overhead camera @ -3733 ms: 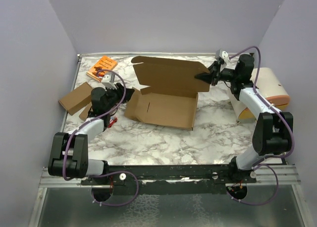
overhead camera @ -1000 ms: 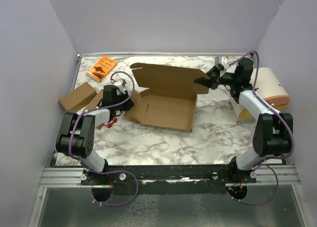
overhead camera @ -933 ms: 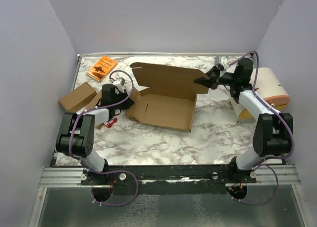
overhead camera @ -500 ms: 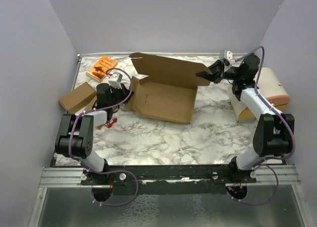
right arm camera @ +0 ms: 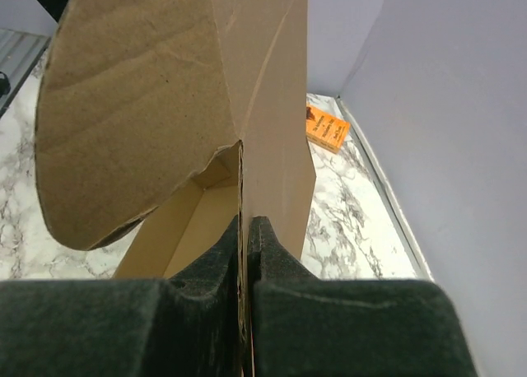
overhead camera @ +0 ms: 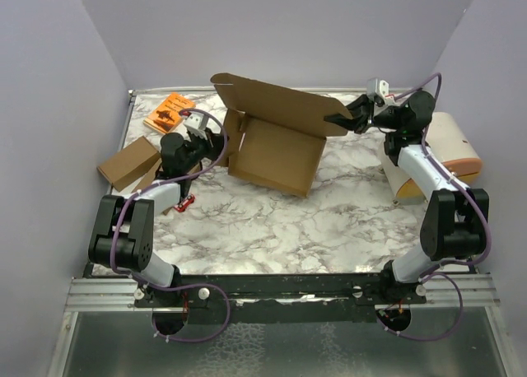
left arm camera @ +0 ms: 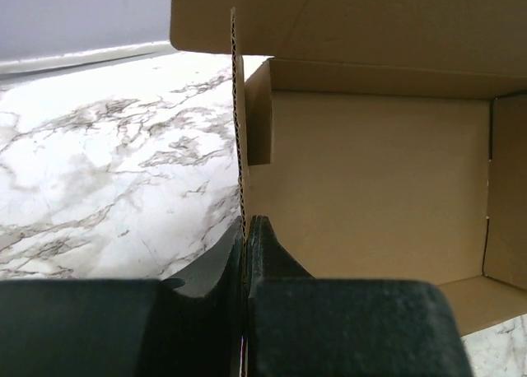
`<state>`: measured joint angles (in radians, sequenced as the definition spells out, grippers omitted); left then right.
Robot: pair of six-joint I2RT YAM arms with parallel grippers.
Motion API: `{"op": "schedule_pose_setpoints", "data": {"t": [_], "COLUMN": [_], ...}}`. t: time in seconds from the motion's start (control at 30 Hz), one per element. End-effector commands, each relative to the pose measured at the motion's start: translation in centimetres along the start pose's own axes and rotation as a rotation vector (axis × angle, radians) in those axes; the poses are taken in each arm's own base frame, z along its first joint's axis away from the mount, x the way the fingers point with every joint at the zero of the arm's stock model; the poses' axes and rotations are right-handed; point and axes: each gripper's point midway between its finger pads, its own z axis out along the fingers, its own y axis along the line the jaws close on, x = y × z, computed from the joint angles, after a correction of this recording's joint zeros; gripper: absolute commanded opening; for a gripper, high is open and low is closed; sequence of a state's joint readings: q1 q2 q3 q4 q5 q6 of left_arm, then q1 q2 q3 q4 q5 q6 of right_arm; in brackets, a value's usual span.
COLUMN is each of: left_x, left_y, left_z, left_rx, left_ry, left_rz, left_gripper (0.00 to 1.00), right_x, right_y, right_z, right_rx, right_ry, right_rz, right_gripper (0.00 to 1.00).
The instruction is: Fold the paper box
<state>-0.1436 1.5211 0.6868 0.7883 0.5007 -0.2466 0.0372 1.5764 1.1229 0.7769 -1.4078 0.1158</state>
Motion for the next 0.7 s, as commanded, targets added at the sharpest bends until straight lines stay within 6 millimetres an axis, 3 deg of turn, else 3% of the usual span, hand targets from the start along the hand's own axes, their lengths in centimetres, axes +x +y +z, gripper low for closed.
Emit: {"op": "schedule_pose_setpoints", "data": {"t": [0.0, 0.37, 0.57, 0.67], "left_x": [-2.9, 0.0, 2.4, 3.1], "left_y": [-2.1, -2.8, -2.7, -2.7], "left_z": [0.5, 1.7, 2.5, 2.6], "left_rx": [0.07, 0.079, 0.097, 0.103], "left_ry": [-0.099, -0.009, 0.093, 0.116], "left_rz": [0.026, -0.028, -0.092, -0.127], "left_gripper": [0.0, 0.0, 0.07, 0.15], "right_x": [-0.9, 2.1, 3.3, 3.8], "right_y": [0.1, 0.2, 0.3, 0.3], "right_z": [0.6, 0.4, 0.3, 0.2], "right_rx": [0.013, 0.099, 0.109, 0.112], "right_ry": [-0.019, -0.007, 0.017, 0.023], "right_rz": [-0.014, 0.044, 0.052, 0.061], "right_gripper": [0.01, 0.01, 0.01, 0.01]}}
